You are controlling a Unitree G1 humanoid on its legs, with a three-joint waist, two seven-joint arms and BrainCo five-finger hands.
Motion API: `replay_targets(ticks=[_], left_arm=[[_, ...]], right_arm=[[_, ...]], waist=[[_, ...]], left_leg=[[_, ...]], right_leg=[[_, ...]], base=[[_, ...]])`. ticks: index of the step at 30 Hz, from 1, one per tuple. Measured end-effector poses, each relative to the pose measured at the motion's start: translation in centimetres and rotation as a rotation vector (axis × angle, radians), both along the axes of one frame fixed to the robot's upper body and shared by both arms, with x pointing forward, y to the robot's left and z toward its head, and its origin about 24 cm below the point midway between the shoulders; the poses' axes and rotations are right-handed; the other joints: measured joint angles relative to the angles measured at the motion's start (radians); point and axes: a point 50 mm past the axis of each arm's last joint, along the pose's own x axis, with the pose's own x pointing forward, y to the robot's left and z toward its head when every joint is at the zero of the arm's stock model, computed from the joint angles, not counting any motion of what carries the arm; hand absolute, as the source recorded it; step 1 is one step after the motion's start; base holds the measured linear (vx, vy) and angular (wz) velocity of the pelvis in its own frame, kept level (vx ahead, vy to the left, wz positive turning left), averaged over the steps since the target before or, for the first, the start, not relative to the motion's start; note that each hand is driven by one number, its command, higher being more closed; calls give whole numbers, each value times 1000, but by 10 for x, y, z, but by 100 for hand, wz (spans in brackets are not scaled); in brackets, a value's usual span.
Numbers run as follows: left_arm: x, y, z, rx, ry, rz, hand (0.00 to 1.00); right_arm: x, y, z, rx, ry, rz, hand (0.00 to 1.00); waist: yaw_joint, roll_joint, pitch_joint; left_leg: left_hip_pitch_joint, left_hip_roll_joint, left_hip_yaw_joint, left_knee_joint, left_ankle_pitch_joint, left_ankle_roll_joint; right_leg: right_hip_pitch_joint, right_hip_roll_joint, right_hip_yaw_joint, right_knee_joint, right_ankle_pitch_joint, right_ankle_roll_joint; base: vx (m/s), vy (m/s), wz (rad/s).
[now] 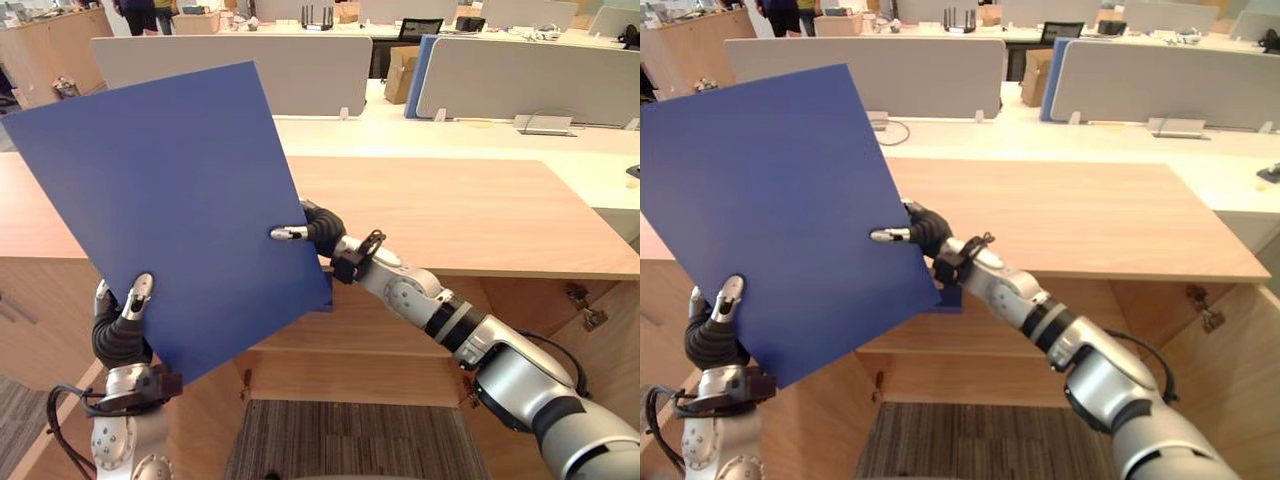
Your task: Walk over to the cabinet, pick up the folder, carry it to the office cabinet, place the folder inside the office cabinet, then close the office cabinet door
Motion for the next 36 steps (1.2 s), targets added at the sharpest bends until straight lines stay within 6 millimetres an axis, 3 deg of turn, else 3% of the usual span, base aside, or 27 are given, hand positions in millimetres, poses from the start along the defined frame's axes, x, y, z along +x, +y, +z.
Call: replay_targets(ticks=[4, 8, 9, 14, 17, 19, 22, 25, 27, 30, 33, 36], left_arm=[[-2, 0, -2, -24, -3, 4, 0], [-6, -5, -23, -80, 75, -54, 0], [-8, -10, -39, -126, 130, -125, 0], [-14, -29, -63, -176, 232, -340, 0], [-18, -38, -87, -204, 341, -506, 0], [-22, -41, -105, -191, 444, -621, 0], [-28, -49, -108, -209, 465, -678, 0], [-33, -56, -110, -232, 468, -674, 0], [-38, -57, -124, -250, 537, -616, 0], [-45, -51, -146, -283, 630, -464, 0], [-51, -44, -162, -277, 709, -320, 0], [-53, -40, -174, -224, 790, -241, 0]], right_arm=[[-2, 0, -6, -6, 11, -1, 100], [-7, -4, -12, -42, 1, 5, 100], [-9, -11, -14, -85, -13, 9, 100], [-12, -29, -10, -165, -51, 14, 100], [-17, -45, -9, -234, -83, 16, 100], [-23, -57, -19, -266, -53, 11, 100], [-36, -78, -29, -241, -14, -28, 100], [-49, -105, -13, -137, -83, -133, 100], [-54, -131, 26, 65, -244, -272, 100], [-75, -157, 64, 277, -480, -437, 100], [-93, -176, 63, 319, -579, -635, 100], [-97, -180, 42, 207, -540, -787, 100]], waist=[[-1, 0, -10], [-7, -1, -26], [-7, -1, -26], [-20, -1, -26], [-40, -2, -26], [-57, -2, -25], [-67, -2, -23], [-74, -2, -20], [-89, 3, -17], [-105, 4, -17], [-115, 5, -18], [-119, 5, -18]], left_leg=[[0, 0, 0, 0, 0, 0], [1, 0, 1, -4, 0, 0], [1, 1, 3, -6, 0, -1], [0, 3, 22, -12, -1, -2], [-2, 7, 40, -12, -4, -5], [-1, 9, 53, -12, -7, -8], [-2, 8, 62, -12, -13, -8], [-3, 9, 69, -12, -18, -8], [-3, 9, 73, -9, -24, -5], [-3, 9, 80, -5, -33, -2], [-3, 10, 86, 8, -43, -2], [-3, 10, 86, 8, -44, -2]], right_leg=[[0, 0, 0, 0, 0, 0], [0, 0, 0, -5, 1, 0], [-1, 0, 2, -6, 1, 0], [-18, 1, 22, -7, 2, 0], [-31, 6, 44, 0, 5, -1], [-38, 7, 56, 1, 6, -1], [-48, 7, 70, 2, 6, -1], [-54, 8, 82, 3, 5, -1], [-57, 8, 89, 2, 5, 0], [-60, 9, 101, 2, 5, 0], [-59, 7, 107, 1, 5, 0], [-59, 8, 107, 0, 5, 0]], base=[[0, 0, 0], [0, 0, 0], [0, 0, 0], [-13, 14, -13], [3, 1, -21], [-3, 5, -17], [-10, 15, -15], [-3, 14, -12], [-6, 13, -9], [-8, 12, -13], [-15, 17, -8], [-12, 3, 0]])
